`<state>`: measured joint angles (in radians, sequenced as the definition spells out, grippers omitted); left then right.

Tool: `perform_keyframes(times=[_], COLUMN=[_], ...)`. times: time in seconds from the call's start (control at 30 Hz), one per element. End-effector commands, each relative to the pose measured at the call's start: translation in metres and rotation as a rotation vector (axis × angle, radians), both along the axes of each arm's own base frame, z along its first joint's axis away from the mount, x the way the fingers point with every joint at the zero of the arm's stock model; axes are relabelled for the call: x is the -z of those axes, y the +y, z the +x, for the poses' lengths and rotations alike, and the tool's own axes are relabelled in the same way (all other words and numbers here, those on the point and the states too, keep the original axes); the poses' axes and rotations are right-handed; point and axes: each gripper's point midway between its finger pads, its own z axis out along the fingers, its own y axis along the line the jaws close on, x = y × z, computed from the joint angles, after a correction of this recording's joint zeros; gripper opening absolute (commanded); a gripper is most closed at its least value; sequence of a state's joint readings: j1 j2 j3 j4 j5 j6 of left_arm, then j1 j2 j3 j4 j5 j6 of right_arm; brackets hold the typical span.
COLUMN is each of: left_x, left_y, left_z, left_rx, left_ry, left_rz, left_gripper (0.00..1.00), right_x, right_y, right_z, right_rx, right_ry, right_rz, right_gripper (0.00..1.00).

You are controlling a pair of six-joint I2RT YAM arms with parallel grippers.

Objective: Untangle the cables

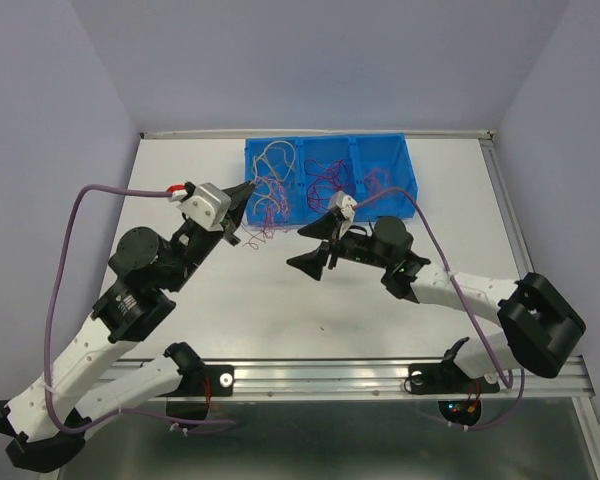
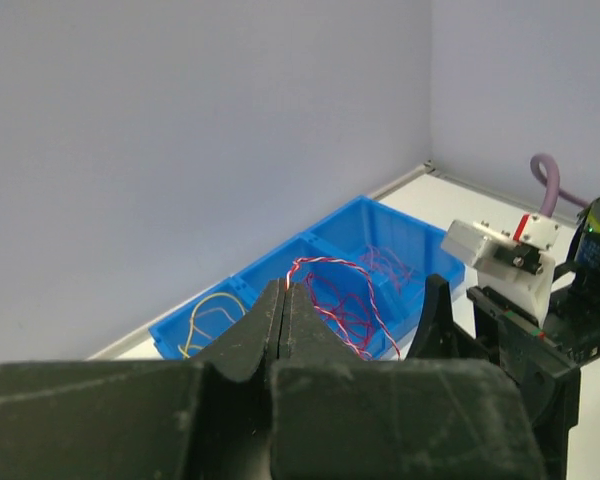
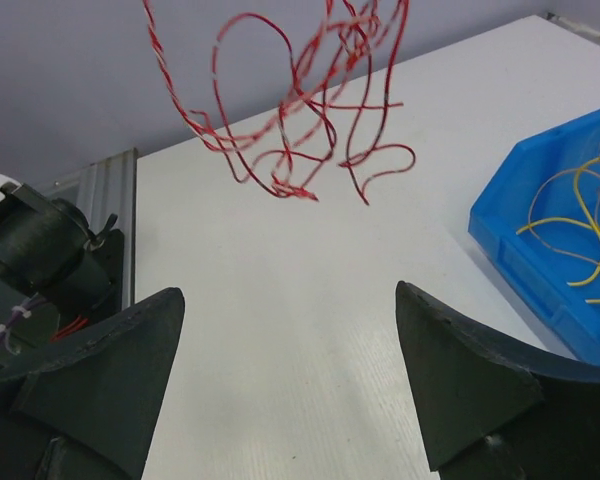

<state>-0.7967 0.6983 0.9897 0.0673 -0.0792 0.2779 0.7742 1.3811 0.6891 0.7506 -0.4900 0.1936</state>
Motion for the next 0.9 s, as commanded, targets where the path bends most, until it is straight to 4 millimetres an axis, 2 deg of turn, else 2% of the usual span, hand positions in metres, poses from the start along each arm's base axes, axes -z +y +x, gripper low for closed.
perform_keyframes(times=[0.0,0.2,0.37,0.47,0.53,0.57,0.6,0.67,0.7,0.73,0.87], left_x=[-0.044,-0.053,-0.059,-0.059,-0.061,-0.059,-0.058,-0.056,-0.055,-0.055,-0.058], left_y=[0.001,-0.019,-0.031,-0.039,-0.045,-0.047,-0.05,-0.052,-0.052,-0.052,-0.049], left_z=[-0.014,-0.025,-0.03,-0.032,-0.035,-0.036,-0.037,-0.037,-0.038,-0.039,-0.04], left_rx=[0.051,0.175,0.239,0.278,0.316,0.328,0.341,0.352,0.357,0.359,0.354], left_ry=[-0.06,-0.03,-0.017,-0.005,0.003,0.009,0.014,0.021,0.022,0.021,0.013], left_rz=[-0.076,-0.081,-0.095,-0.097,-0.098,-0.095,-0.091,-0.09,-0.091,-0.092,-0.097], left_gripper=[0.0,0.0,0.0,0.0,0.0,0.0,0.0,0.0,0.0,0.0,0.0], right_x=[-0.018,-0.029,-0.054,-0.06,-0.071,-0.068,-0.08,-0.081,-0.085,-0.084,-0.082], right_y=[0.005,0.007,0.006,0.005,0.002,-0.003,-0.008,-0.011,-0.01,-0.008,-0.008], right_z=[-0.005,-0.003,-0.011,-0.008,-0.005,-0.002,-0.004,-0.002,-0.003,-0.001,0.001], right_rx=[-0.014,0.023,0.007,0.023,0.056,0.089,0.094,0.114,0.11,0.108,0.117], right_ry=[-0.095,-0.143,-0.176,-0.168,-0.172,-0.161,-0.196,-0.179,-0.183,-0.164,-0.154], right_rz=[0.055,0.078,0.162,0.196,0.247,0.263,0.313,0.332,0.341,0.341,0.338], right_gripper=[0.92,0.93,0.93,0.94,0.94,0.94,0.95,0.93,0.82,0.76,0.38])
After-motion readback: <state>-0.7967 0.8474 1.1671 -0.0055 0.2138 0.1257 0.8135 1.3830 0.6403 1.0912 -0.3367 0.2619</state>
